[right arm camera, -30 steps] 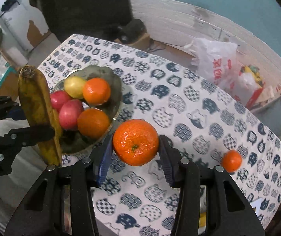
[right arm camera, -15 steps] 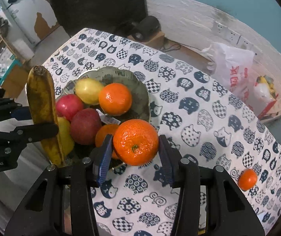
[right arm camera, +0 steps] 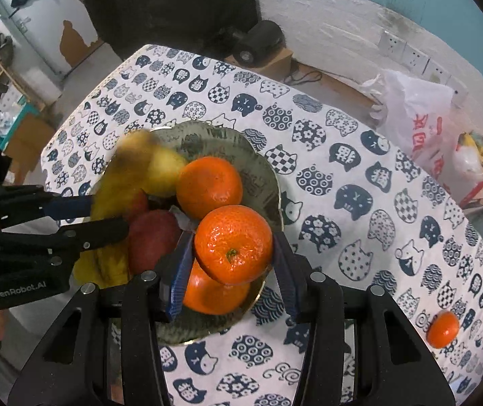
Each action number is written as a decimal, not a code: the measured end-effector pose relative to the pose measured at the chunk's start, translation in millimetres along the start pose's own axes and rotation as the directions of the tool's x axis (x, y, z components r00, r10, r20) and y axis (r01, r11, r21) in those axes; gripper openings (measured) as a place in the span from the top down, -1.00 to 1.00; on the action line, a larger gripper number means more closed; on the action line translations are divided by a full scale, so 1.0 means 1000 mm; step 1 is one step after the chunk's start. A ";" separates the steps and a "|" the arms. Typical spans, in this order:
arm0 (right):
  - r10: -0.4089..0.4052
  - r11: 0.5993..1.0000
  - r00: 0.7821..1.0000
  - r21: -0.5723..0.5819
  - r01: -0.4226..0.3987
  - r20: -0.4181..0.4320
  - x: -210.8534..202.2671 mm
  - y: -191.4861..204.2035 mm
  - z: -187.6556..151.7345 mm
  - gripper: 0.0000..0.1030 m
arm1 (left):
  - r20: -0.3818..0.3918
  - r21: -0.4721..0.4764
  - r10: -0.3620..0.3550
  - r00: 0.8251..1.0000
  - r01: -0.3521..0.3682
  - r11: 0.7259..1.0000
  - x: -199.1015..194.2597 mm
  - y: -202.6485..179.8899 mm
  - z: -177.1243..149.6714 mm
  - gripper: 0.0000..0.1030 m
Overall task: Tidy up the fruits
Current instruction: 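Carry banana and tangerine onto the green glass plate and open both tools, then withdraw both open tools toward the last banana and tangerine, then grasp the tangerine with the left tool while the right tool grasps the banana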
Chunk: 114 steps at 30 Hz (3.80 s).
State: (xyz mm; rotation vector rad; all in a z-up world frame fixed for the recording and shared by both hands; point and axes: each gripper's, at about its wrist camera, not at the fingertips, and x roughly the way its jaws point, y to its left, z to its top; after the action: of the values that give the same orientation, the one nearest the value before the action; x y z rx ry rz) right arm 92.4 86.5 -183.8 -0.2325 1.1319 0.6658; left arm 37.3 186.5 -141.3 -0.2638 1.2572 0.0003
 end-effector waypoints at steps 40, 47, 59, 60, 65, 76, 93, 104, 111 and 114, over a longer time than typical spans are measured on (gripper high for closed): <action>-0.094 0.987 0.995 0.136 0.091 0.021 -0.043 -0.038 -0.019 -0.22 | 0.115 0.058 -0.027 0.993 0.020 0.998 -0.046 -0.040 0.001 -0.39; -0.132 0.976 0.991 0.177 0.127 0.013 -0.069 -0.061 -0.049 -0.22 | 0.104 0.162 -0.045 0.994 0.028 0.986 -0.048 -0.082 -0.011 -0.45; -0.206 0.921 0.979 0.335 0.198 -0.011 -0.117 -0.130 -0.113 -0.25 | 0.065 0.331 -0.060 0.996 0.035 0.943 -0.040 -0.155 -0.035 -0.53; -0.210 0.916 0.978 0.346 0.202 -0.013 -0.120 -0.134 -0.117 -0.25 | 0.061 0.343 -0.061 0.996 0.036 0.939 -0.039 -0.161 -0.037 -0.53; -0.234 0.881 0.972 0.419 0.220 -0.020 -0.136 -0.163 -0.146 -0.29 | 0.037 0.406 -0.062 0.997 0.042 0.913 -0.029 -0.190 -0.047 -0.58; -0.246 0.819 0.964 0.511 0.260 -0.096 -0.131 -0.203 -0.201 -0.33 | -0.032 0.509 -0.017 0.999 0.031 0.860 0.015 -0.241 -0.067 -0.58; -0.197 0.773 0.957 0.567 0.285 -0.213 -0.060 -0.212 -0.229 -0.32 | -0.074 0.532 0.065 0.995 -0.016 0.846 0.069 -0.251 -0.066 -0.58; -0.194 0.768 0.962 0.580 0.271 -0.192 -0.039 -0.211 -0.232 -0.06 | -0.086 0.531 0.069 0.994 -0.012 0.847 0.079 -0.261 -0.061 -0.58; -0.217 0.775 0.965 0.576 0.260 -0.144 -0.053 -0.210 -0.236 0.32 | -0.087 0.533 0.059 0.994 -0.004 0.846 0.083 -0.275 -0.056 -0.58; -0.275 0.784 0.950 0.538 0.309 -0.145 -0.059 -0.212 -0.233 0.36 | -0.091 0.523 0.049 0.995 0.006 0.852 0.085 -0.281 -0.052 -0.58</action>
State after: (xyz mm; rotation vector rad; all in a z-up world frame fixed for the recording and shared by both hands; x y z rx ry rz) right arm 27.6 -216.9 -263.1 0.0760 1.2664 0.0312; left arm 56.0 -108.6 -180.3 0.2291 1.3115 -0.3382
